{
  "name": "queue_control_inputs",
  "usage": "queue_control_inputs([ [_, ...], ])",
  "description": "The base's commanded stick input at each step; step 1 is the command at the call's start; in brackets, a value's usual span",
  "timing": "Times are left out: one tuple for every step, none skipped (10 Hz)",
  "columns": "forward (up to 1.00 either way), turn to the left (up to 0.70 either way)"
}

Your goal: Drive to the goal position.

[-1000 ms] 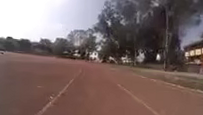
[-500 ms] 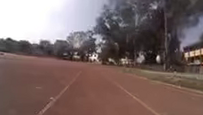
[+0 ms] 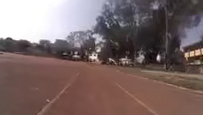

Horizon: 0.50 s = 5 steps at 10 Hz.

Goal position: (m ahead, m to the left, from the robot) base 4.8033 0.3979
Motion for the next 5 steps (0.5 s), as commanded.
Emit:
queue_control_inputs([
  [0.70, 0.00],
  [0.70, 0.00],
  [0.70, 0.00],
  [0.70, 0.00],
  [0.70, 0.00],
])
